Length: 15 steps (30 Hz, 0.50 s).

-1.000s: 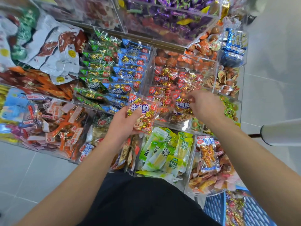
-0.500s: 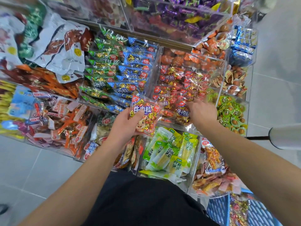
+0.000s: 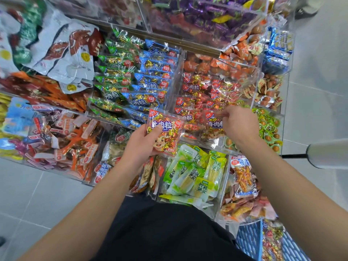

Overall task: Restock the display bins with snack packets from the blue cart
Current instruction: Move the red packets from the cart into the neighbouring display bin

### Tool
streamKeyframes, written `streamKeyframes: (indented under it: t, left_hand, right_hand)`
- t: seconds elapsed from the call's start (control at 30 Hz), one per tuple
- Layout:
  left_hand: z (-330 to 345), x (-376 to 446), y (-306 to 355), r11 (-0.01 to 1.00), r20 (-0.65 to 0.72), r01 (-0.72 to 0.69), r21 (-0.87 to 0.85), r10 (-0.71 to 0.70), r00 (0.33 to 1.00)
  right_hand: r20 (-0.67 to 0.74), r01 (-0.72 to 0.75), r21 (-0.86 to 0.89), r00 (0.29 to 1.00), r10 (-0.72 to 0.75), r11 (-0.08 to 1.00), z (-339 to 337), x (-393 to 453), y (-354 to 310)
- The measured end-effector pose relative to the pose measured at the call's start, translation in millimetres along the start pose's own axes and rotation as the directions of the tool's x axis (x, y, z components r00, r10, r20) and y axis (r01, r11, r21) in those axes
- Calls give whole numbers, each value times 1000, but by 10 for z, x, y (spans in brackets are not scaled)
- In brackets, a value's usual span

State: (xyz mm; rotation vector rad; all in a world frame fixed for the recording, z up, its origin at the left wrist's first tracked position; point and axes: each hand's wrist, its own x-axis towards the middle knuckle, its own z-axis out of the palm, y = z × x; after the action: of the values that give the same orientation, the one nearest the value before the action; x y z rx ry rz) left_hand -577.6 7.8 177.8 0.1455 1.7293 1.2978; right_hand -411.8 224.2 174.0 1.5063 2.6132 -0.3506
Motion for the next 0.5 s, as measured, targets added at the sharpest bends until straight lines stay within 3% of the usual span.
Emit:
streamKeyframes:
  t: [0.1,0.23,0.43,0.5]
  left_hand:
    - [13,-14,-7,1000,3,5,5,-5,1000]
    - [6,-29,-13,1000,2,6,30,-7,1000]
    - [11,-31,7,999,2,18,28,-18,1000]
    - [12,-31,18,999,14,27,24,-27,1000]
  right_hand:
    - [123,-35,-66,992,43,997,124,-33,-42]
    - [292,-130,-30,947,133,991,376,-56,-66]
    - [446,-261,227,884,138,938,453,-22,9]
    - [422,-254,327,901,100,910,383,-73,25]
